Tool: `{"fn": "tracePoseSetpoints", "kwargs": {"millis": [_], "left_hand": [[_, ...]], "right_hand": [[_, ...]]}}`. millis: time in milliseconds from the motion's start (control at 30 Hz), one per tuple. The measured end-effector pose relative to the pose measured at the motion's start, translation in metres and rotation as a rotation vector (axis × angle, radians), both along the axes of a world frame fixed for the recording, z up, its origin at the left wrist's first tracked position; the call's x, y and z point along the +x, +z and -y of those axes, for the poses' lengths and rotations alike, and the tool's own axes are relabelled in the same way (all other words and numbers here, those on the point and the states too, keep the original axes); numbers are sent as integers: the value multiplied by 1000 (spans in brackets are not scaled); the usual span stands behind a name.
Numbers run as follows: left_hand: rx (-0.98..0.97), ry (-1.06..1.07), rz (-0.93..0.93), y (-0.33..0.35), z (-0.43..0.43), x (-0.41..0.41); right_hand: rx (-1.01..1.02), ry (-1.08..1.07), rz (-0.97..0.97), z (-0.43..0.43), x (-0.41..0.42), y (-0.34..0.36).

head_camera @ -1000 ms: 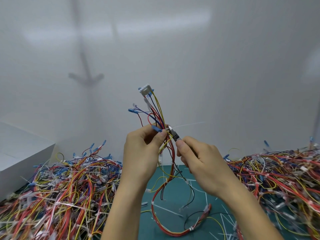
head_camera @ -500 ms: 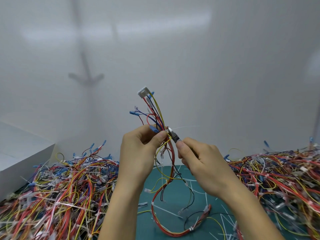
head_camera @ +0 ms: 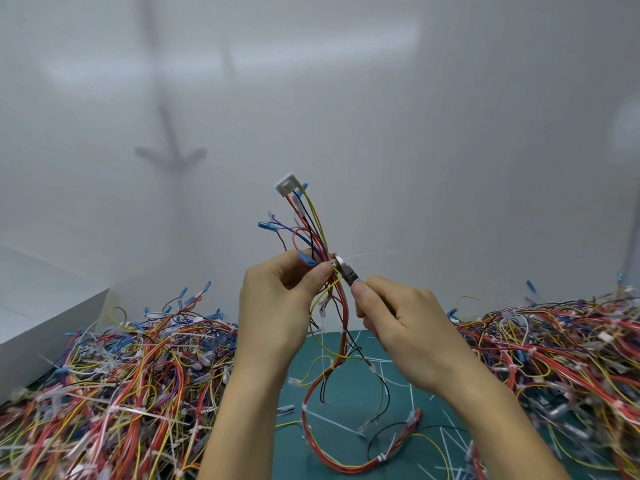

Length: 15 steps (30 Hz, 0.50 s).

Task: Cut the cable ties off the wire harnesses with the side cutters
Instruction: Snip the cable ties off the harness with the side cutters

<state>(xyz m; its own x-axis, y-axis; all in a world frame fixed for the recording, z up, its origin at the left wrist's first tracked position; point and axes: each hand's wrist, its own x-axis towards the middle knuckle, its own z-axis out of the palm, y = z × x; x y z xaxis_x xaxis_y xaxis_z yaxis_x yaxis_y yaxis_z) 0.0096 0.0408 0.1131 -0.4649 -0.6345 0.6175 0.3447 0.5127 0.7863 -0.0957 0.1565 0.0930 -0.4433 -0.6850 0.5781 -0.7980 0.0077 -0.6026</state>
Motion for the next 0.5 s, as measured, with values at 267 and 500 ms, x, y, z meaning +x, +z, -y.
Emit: {"fn": "tracePoseSetpoints", "kwargs": {"millis": [267, 500], "left_hand": [[-6, 17, 8, 0, 0, 1], [-12, 24, 10, 0, 0, 0]], "right_hand": [[-2, 2, -1, 0, 1, 0], [3, 4, 4, -1, 1, 0]]}}
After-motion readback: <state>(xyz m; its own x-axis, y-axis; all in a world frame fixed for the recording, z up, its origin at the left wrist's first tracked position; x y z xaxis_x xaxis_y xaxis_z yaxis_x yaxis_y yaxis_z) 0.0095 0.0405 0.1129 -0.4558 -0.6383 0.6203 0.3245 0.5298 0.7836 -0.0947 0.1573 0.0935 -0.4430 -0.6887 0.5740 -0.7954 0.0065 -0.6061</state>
